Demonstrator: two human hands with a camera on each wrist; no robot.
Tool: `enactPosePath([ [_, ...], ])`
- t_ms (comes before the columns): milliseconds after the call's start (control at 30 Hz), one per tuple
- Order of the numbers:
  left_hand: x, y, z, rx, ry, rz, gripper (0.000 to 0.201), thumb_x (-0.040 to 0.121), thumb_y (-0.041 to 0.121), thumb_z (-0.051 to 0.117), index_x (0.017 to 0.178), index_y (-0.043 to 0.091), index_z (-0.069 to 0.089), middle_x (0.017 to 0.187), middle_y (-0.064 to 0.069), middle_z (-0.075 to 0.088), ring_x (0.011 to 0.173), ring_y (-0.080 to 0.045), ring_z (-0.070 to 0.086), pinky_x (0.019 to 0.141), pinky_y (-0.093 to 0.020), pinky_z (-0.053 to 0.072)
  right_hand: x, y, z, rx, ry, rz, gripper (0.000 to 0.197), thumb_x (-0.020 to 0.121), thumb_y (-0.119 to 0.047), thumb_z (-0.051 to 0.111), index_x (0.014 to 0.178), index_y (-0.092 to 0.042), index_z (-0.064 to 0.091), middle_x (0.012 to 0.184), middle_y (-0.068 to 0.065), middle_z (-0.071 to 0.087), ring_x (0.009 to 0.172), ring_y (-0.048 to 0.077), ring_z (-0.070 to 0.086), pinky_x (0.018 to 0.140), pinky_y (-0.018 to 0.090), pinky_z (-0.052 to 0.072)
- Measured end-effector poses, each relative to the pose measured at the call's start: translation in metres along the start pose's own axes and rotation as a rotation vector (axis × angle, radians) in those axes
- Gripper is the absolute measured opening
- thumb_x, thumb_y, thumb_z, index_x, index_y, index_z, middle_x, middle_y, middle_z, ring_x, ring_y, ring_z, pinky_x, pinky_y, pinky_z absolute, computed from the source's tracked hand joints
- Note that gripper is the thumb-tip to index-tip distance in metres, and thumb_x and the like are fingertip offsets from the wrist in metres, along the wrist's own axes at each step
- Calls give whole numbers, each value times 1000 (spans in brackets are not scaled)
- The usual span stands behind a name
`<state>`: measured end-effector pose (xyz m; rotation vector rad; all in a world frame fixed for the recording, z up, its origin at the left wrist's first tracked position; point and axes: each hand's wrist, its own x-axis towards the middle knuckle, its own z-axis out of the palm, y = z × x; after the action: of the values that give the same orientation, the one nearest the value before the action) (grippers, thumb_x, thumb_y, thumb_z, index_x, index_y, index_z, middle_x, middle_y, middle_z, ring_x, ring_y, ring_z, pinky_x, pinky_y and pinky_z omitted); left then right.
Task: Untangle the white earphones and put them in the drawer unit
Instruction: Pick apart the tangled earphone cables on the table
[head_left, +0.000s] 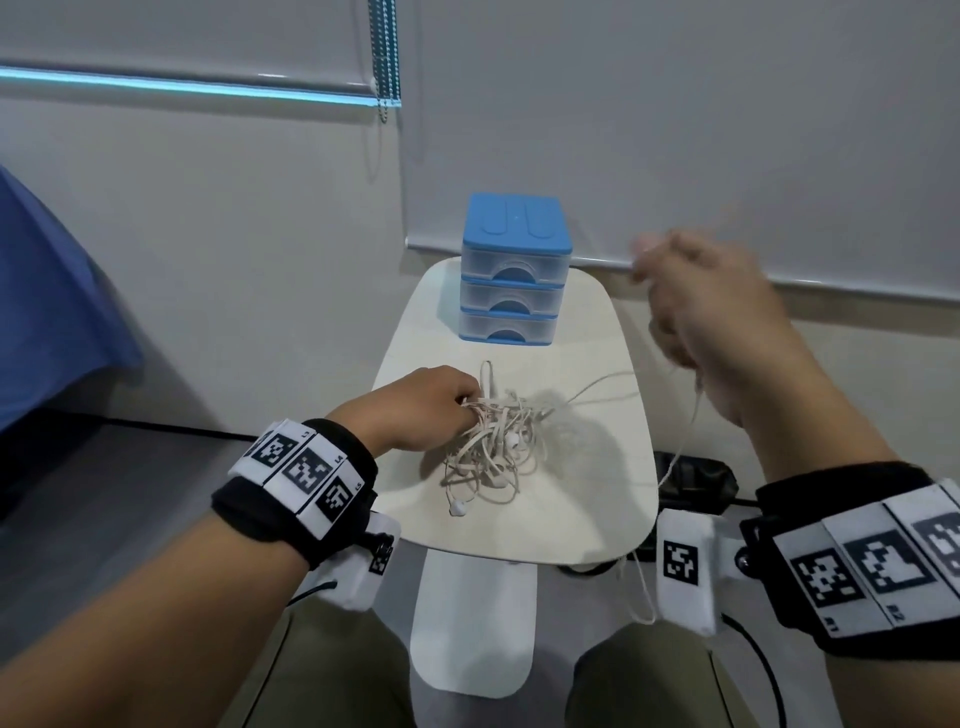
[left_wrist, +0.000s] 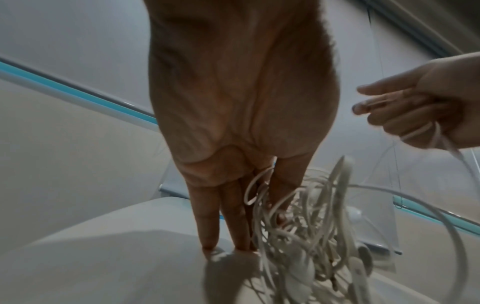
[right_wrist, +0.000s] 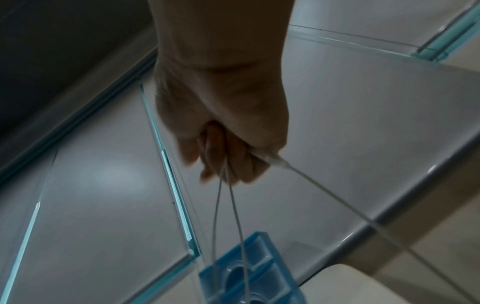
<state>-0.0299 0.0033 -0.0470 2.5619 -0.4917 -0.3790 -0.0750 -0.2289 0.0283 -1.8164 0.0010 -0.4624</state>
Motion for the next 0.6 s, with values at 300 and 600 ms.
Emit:
enactPosePath([
  [300, 5, 2, -1, -50, 17, -56, 20, 100, 13, 48, 85, 11, 63, 88, -3, 65, 79, -19, 53, 66, -31, 37, -14, 26, 5, -945, -717, 169, 16, 81, -41, 84, 85, -26, 80, 74, -13, 63, 76, 8, 56, 65, 24, 42],
  [600, 4, 1, -6, -187, 18, -96, 10, 95, 16, 57, 101, 22, 62, 100, 0, 70, 87, -17, 61, 79, -33, 47, -11, 15, 3, -489, -563, 100, 23, 97, -30, 69, 82, -18, 82, 53, -10, 43, 50, 8, 34, 54, 22, 29],
])
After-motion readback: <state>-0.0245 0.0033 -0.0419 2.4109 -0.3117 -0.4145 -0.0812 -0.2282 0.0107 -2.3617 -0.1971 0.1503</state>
